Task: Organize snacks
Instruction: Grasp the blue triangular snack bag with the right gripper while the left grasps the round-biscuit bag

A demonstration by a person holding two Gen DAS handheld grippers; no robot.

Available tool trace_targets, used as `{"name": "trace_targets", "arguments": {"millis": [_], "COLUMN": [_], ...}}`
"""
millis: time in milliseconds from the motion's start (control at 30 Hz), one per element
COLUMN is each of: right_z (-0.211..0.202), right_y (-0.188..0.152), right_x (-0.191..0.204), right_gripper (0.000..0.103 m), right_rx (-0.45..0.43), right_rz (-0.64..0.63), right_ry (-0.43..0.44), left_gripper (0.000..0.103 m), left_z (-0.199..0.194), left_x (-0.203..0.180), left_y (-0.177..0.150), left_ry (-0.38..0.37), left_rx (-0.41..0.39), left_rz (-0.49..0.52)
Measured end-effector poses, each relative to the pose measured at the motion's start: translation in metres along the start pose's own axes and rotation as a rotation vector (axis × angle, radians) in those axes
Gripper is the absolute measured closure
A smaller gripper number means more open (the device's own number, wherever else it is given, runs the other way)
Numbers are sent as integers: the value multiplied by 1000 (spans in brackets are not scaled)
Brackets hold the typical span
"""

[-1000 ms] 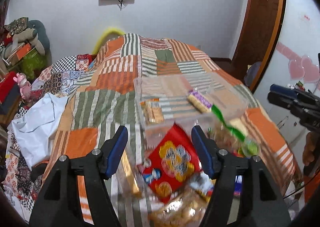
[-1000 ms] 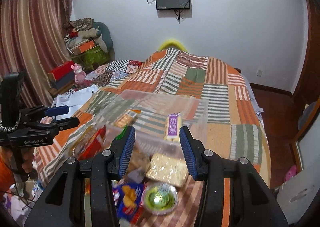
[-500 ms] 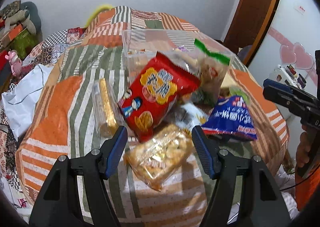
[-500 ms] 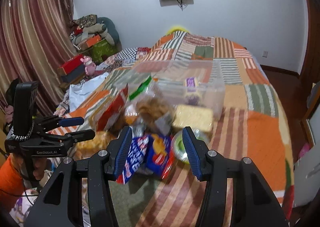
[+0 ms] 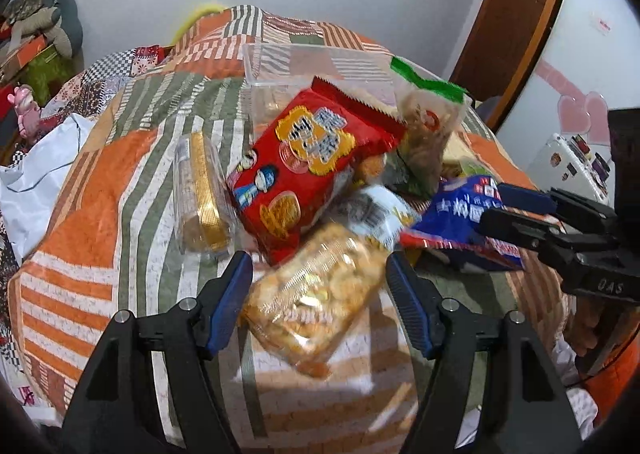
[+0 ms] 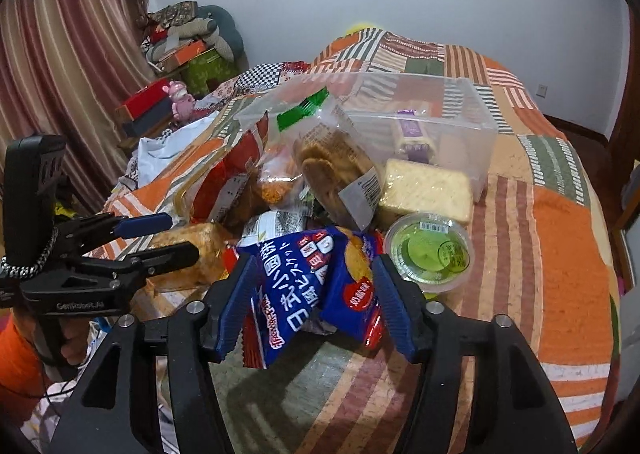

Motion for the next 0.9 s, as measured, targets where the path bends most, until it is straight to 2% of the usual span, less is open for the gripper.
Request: {"name": "trace_targets", "arguments": {"millis": [200, 400, 500, 567, 700, 900], "right_z": [3, 13, 21, 24, 23, 17], "right_y": [-9, -7, -8, -9, -8, -8], "right_x": [12, 16, 12, 8, 5, 4], "right_gripper": [34, 27, 27, 27, 33, 42], "right_rx": [16, 30, 51, 54, 38, 25], "right_rz": [-23, -54, -43, -20, -10, -8], "right_ry": [8, -23, -26, -13, -16, -17], "left_gripper": [34, 34, 35, 35, 51, 56], "left_z": [-11, 2, 13, 15, 14, 11], "left_x": [-10, -6, -5, -5, -8, -5], "left_y": [-15, -12, -13, -15, -16, -16], "left_ry": [0, 5, -18, -19, -7, -26], "left_rx": [-9, 14, 48, 37, 14, 4], "left_rz": [59, 36, 13, 5, 16, -6]}}
Point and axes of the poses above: each gripper's, at about its wrist camera, not at the fingertips, and z roughly the way its jaws point, x to its left, y to its top, the point moved 2 cm from there along z, roughly the way its jaws point, and after that the axes turned 15 degrees about y, right-handed, at the moved point
